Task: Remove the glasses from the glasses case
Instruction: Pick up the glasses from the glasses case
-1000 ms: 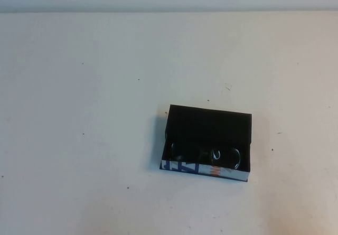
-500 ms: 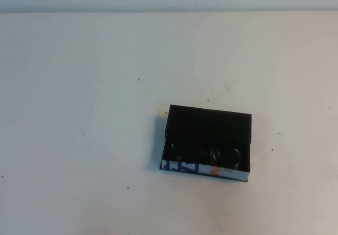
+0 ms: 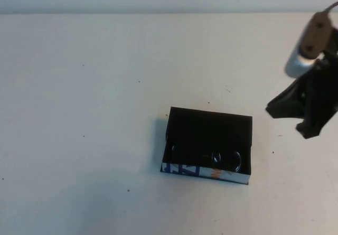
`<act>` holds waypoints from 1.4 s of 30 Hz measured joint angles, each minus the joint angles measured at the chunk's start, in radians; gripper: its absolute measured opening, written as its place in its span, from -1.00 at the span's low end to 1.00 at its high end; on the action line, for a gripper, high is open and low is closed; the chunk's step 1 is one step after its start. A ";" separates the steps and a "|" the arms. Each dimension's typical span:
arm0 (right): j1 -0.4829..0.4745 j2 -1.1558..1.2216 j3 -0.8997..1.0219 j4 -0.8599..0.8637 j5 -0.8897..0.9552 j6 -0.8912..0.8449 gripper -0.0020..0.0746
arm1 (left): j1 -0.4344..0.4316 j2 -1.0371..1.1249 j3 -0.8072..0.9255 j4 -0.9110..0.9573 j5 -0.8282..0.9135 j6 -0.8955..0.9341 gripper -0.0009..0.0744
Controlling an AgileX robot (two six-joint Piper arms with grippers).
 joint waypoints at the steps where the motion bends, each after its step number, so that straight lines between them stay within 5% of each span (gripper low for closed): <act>1: 0.033 0.042 -0.034 -0.030 0.007 0.000 -0.99 | 0.000 0.000 0.000 0.000 0.000 0.000 -0.99; 10: 0.249 0.333 -0.284 -0.353 0.032 0.083 -0.99 | 0.000 0.000 0.000 0.000 0.000 0.000 -0.99; 16: 0.325 0.437 -0.362 -0.398 0.045 0.150 -0.94 | 0.000 0.000 0.000 0.000 0.000 0.000 -0.99; 24: 0.370 0.532 -0.372 -0.404 0.045 0.175 -0.14 | 0.000 0.000 0.000 0.000 0.000 0.000 -0.99; 26: 0.372 0.542 -0.372 -0.404 0.043 0.175 -0.06 | 0.000 0.000 0.000 0.000 0.000 0.000 -0.99; 42: 0.372 0.617 -0.372 -0.404 -0.006 0.177 -0.11 | 0.000 0.000 0.000 0.000 0.000 0.000 -0.99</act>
